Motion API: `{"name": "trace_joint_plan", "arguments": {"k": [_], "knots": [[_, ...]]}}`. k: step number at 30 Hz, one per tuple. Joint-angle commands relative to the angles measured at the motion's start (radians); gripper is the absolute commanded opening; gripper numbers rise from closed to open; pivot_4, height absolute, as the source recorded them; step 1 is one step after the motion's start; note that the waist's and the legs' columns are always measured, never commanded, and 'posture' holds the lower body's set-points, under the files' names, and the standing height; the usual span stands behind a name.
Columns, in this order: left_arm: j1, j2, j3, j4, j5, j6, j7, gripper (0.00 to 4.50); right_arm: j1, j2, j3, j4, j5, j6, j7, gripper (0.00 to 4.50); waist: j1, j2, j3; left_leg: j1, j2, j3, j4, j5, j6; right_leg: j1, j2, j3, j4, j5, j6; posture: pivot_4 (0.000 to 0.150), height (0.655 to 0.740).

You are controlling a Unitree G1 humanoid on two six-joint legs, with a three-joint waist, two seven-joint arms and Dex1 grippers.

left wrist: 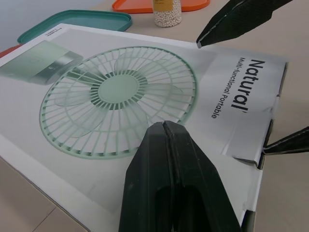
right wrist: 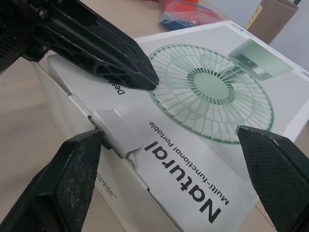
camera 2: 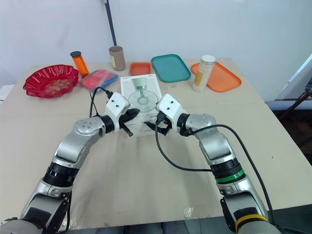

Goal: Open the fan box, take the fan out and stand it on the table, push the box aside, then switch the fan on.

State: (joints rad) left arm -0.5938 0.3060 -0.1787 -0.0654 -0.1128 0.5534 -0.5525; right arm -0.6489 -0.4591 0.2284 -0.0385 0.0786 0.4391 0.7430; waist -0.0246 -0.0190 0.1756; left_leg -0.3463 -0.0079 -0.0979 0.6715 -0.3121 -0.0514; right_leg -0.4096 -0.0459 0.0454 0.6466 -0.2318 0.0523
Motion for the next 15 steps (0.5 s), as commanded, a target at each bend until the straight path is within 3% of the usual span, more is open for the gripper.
{"name": "trace_joint_plan", "arguments": {"k": [1, 15], "knots": [[0.021, 0.004, -0.016, 0.006, 0.008, 0.003, -0.007, 0.05, -0.045, 0.008, -0.049, -0.021, 0.017, -0.001, -0.015, 4.50, 0.000, 0.000, 0.000, 0.000, 0.000, 0.000, 0.000, 0.000, 0.000, 0.000, 0.000, 0.000, 0.000, 0.000, 0.000, 0.150, 0.7400], [0.036, 0.002, -0.018, -0.003, 0.007, -0.001, -0.007, 0.05, -0.076, 0.021, -0.037, 0.042, 0.000, -0.033, -0.018, 4.50, 0.000, 0.000, 0.000, 0.000, 0.000, 0.000, 0.000, 0.000, 0.000, 0.000, 0.000, 0.000, 0.000, 0.000, 0.000, 0.150, 0.7400]]}}
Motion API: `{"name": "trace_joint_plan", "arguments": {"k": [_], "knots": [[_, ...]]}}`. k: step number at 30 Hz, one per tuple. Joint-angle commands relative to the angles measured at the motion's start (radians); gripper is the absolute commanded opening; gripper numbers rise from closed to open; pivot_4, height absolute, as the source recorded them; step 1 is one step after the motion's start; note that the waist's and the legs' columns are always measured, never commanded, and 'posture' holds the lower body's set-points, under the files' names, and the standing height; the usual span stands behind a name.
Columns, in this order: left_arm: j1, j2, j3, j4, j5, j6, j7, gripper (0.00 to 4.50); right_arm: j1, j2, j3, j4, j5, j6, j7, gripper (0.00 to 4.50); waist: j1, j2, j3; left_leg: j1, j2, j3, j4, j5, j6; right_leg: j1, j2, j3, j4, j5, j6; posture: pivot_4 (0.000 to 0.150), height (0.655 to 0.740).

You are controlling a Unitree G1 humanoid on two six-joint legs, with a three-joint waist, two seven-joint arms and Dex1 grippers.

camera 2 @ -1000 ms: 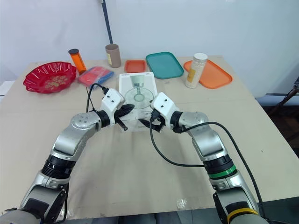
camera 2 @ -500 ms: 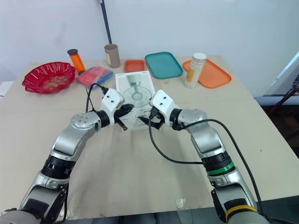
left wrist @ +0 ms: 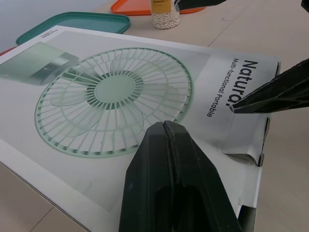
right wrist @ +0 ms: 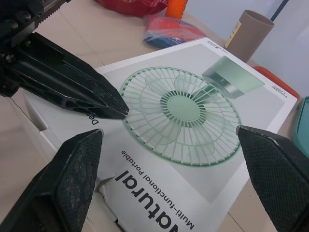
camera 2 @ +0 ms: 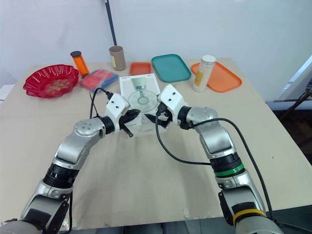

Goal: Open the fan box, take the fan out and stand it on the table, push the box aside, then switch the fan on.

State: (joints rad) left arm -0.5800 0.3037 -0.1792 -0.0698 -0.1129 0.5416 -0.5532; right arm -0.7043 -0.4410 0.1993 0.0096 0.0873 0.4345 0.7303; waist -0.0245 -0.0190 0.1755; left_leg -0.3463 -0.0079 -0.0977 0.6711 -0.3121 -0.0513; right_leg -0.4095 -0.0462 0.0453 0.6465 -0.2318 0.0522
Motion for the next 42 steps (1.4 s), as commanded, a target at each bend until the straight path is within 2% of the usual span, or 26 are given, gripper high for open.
{"name": "trace_joint_plan", "arguments": {"k": [1, 14, 42], "knots": [[0.022, 0.005, -0.016, 0.001, 0.007, 0.012, -0.006, 0.05, -0.018, 0.000, -0.013, -0.011, -0.005, -0.027, -0.002, 4.50, 0.000, 0.000, 0.000, 0.000, 0.000, 0.000, 0.000, 0.000, 0.000, 0.000, 0.000, 0.000, 0.000, 0.000, 0.000, 0.150, 0.7400], [0.017, 0.007, -0.017, 0.003, 0.008, 0.013, -0.009, 0.05, 0.078, -0.036, -0.030, -0.153, 0.047, 0.051, 0.033, 4.50, 0.000, 0.000, 0.000, 0.000, 0.000, 0.000, 0.000, 0.000, 0.000, 0.000, 0.000, 0.000, 0.000, 0.000, 0.000, 0.150, 0.7400], [0.030, 0.002, -0.023, -0.012, 0.002, 0.006, -0.015, 0.05, -0.018, 0.030, 0.023, 0.036, -0.060, -0.043, -0.015, 4.50, 0.000, 0.000, 0.000, 0.001, 0.000, 0.000, 0.000, 0.000, 0.000, 0.000, 0.000, 0.000, 0.000, 0.000, 0.000, 0.150, 0.7400]]}}
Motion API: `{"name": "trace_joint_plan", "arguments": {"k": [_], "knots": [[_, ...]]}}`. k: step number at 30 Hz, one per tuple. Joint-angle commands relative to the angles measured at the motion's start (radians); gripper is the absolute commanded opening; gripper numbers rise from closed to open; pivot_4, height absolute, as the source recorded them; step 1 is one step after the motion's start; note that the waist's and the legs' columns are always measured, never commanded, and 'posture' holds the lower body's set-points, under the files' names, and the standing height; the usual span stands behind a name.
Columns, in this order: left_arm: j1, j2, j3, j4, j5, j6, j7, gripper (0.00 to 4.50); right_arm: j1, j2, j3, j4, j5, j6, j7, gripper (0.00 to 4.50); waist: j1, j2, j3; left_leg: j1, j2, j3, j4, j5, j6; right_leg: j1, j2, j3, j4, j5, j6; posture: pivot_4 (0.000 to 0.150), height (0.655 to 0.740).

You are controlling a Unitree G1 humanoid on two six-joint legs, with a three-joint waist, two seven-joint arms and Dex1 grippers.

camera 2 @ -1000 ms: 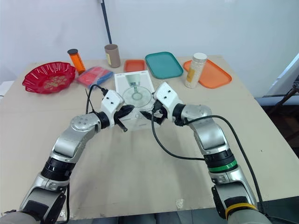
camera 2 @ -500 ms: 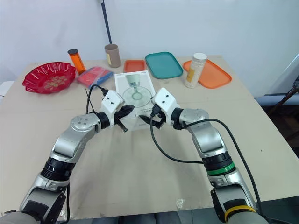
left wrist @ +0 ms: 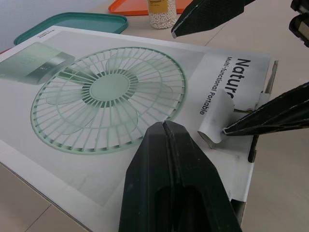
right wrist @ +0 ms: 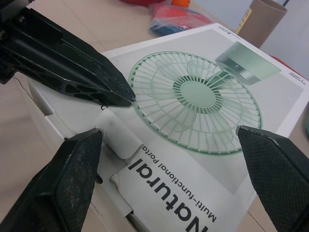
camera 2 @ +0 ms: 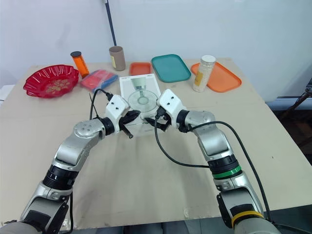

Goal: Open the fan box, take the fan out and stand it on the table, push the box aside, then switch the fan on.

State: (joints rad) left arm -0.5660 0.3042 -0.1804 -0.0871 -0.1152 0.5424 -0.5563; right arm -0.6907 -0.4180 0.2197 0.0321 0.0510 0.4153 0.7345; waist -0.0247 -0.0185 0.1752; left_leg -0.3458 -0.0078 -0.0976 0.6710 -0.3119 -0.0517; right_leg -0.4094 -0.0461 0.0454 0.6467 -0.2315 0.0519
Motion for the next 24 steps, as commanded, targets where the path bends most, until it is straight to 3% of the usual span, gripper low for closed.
{"name": "trace_joint_plan", "arguments": {"k": [1, 7, 12, 17, 24], "knots": [[0.016, 0.001, -0.022, 0.005, 0.005, 0.005, -0.012, 0.05, -0.039, 0.012, -0.004, 0.021, -0.022, -0.022, -0.026, 4.50, 0.000, 0.000, 0.000, 0.000, 0.000, 0.000, 0.000, 0.000, 0.000, 0.000, 0.000, 0.000, 0.000, 0.000, 0.000, 0.150, 0.7400], [0.017, 0.006, -0.016, 0.002, 0.004, 0.007, -0.013, 0.05, -0.040, 0.004, -0.091, -0.045, 0.058, 0.042, -0.017, 4.50, 0.000, 0.000, 0.000, 0.000, 0.000, 0.000, 0.000, 0.000, 0.000, 0.000, 0.000, 0.000, 0.000, 0.000, 0.000, 0.150, 0.7400], [0.013, 0.003, -0.017, 0.010, 0.004, 0.005, -0.013, 0.05, 0.061, -0.106, -0.152, -0.210, 0.183, 0.119, 0.112, 4.50, 0.002, 0.000, 0.000, -0.001, 0.000, -0.001, 0.000, 0.000, 0.000, 0.000, 0.000, -0.001, -0.001, 0.000, 0.000, 0.150, 0.7400], [0.009, 0.005, -0.014, 0.017, 0.004, 0.002, -0.015, 0.05, 0.141, -0.202, -0.130, -0.253, 0.182, 0.075, 0.180, 4.50, 0.001, 0.000, 0.000, -0.001, 0.000, -0.001, 0.000, 0.000, 0.001, 0.000, 0.000, -0.001, -0.001, 0.000, 0.000, 0.150, 0.7400], [0.016, 0.011, -0.012, 0.006, 0.006, 0.010, -0.013, 0.05, 0.170, -0.221, -0.093, -0.239, 0.164, 0.034, 0.198, 4.50, 0.001, 0.000, 0.000, -0.001, 0.000, -0.001, 0.000, 0.000, 0.001, 0.001, 0.000, -0.001, -0.001, 0.000, 0.000, 0.150, 0.7400]]}}
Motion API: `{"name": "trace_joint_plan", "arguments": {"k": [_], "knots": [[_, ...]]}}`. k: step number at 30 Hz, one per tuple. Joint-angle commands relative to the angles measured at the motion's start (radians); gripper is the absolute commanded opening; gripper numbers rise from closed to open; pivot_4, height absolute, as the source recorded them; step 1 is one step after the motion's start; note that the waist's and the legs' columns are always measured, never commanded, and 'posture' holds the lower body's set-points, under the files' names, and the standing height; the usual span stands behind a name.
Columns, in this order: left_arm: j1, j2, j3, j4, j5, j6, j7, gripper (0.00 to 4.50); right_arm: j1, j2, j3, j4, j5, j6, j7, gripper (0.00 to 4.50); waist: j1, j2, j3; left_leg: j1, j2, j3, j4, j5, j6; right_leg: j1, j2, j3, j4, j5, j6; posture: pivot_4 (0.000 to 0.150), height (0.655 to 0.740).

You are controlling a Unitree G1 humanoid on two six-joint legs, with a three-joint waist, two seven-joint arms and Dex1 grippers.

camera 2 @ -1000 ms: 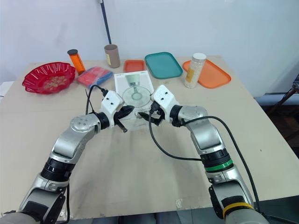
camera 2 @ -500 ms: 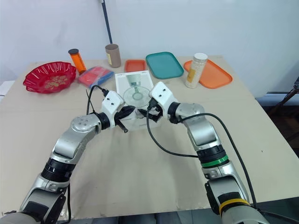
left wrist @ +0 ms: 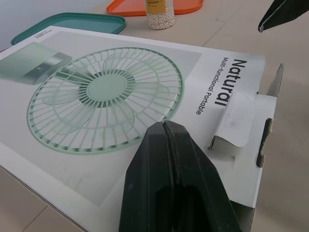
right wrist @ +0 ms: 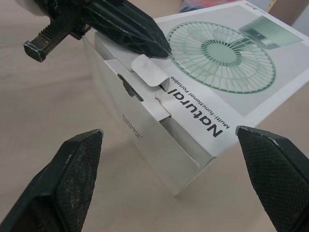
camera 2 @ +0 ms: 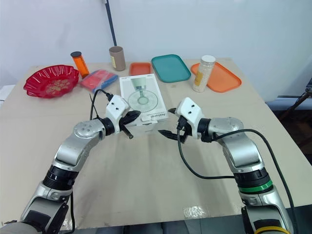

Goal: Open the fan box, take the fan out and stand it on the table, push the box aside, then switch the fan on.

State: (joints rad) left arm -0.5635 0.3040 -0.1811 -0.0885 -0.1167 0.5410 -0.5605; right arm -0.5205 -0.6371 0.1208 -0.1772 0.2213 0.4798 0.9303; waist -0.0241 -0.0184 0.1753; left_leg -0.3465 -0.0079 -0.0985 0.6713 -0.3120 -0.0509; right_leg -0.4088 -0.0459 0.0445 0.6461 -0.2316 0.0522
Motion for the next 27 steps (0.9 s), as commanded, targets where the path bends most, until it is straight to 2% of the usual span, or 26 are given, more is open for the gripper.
{"name": "trace_joint_plan", "arguments": {"k": [1, 19, 27], "knots": [[0.013, 0.011, -0.012, 0.007, 0.007, 0.012, -0.008, 0.05, 0.001, 0.001, 0.013, -0.026, -0.009, -0.035, 0.001, 4.50, 0.000, 0.000, 0.000, 0.000, 0.000, 0.000, 0.000, 0.000, 0.000, 0.000, 0.000, 0.000, 0.000, 0.000, 0.000, 0.150, 0.7400], [0.004, 0.015, -0.007, 0.009, 0.006, 0.016, -0.001, 0.05, 0.094, -0.019, 0.050, -0.085, -0.018, -0.030, 0.007, 4.50, 0.000, 0.000, 0.000, 0.001, 0.000, 0.000, 0.000, 0.000, 0.000, 0.000, 0.000, 0.000, 0.000, 0.000, 0.000, 0.150, 0.7400], [0.012, 0.027, 0.000, 0.001, 0.005, 0.017, -0.005, 0.05, 0.190, -0.076, 0.078, -0.138, -0.015, -0.031, 0.060, 4.50, 0.000, 0.000, 0.000, 0.000, 0.000, 0.000, 0.000, 0.000, 0.000, 0.000, 0.000, 0.000, 0.000, 0.000, 0.000, 0.150, 0.7400]]}}
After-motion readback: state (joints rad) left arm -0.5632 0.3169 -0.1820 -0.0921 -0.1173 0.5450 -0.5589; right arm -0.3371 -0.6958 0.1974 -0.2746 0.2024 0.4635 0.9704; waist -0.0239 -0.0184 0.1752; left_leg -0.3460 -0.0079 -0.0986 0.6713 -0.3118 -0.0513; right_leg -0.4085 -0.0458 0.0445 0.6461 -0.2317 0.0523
